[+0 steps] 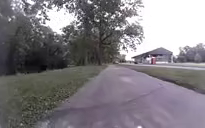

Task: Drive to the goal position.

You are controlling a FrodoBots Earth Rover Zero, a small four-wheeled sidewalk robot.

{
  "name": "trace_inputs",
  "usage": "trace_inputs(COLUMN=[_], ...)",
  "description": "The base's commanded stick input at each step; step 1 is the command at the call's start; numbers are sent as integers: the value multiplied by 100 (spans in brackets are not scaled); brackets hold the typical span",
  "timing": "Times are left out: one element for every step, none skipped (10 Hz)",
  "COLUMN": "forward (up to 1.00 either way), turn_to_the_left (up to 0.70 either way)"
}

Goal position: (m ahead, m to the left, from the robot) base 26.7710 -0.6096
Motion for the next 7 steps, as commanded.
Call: trace_inputs(forward=[70,70,70,70,70,70,70], turn_to_the_left=[0,0,0,0,0,0,0])
